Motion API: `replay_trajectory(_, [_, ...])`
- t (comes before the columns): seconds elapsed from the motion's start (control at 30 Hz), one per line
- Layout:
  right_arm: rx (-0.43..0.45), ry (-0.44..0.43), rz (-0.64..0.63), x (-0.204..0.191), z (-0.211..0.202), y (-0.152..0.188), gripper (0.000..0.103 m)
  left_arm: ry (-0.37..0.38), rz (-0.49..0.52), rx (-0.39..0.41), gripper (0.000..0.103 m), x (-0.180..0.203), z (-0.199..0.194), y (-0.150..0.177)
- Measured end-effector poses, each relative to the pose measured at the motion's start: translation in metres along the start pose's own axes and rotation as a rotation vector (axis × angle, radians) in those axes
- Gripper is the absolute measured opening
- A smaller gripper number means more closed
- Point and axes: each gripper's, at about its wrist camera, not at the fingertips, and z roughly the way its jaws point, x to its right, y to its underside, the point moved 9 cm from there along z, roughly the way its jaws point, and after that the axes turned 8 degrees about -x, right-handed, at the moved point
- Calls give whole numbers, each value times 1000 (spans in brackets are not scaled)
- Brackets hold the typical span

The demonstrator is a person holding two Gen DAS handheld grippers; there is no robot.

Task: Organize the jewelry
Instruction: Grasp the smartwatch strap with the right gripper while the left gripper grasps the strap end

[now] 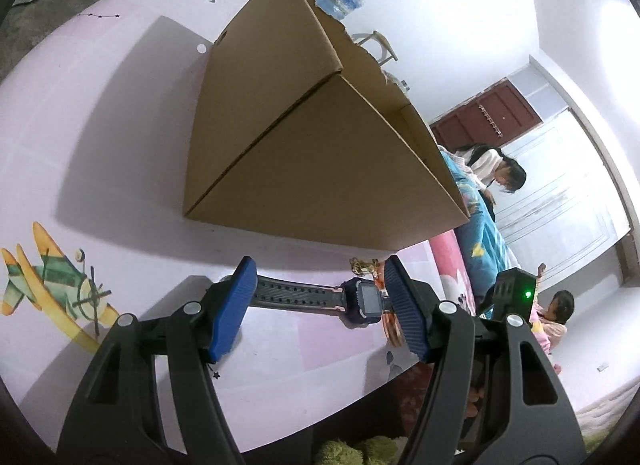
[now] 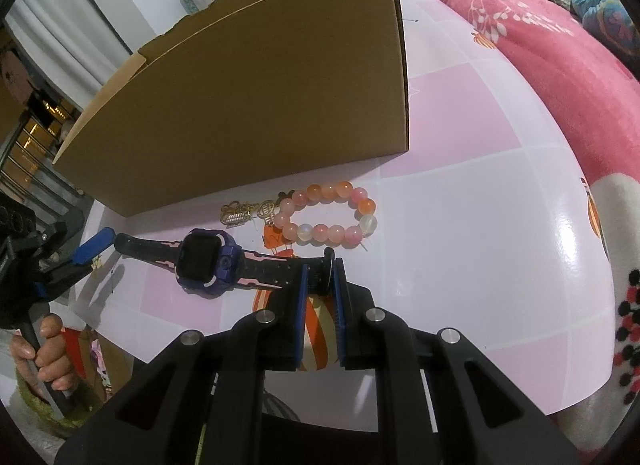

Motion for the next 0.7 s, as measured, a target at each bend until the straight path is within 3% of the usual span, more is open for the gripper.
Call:
replay_trajectory(0.1, [2,1,0,0,0,0,12,20,-17,2,62,-3,1,-1])
replay_trajectory(0.37, [4,1,-2,0,0,1,13,-31,-47,3,62,-17,-2,0])
replay_trajectory(0.53, [5,1,-3,0,-1,0,13,-53,-69,-36,62,-21,6,8])
replay_trajectory(0.7, [6,-1,-5,0,-1,1,13,-25,-48,-79,62,-7,15,19])
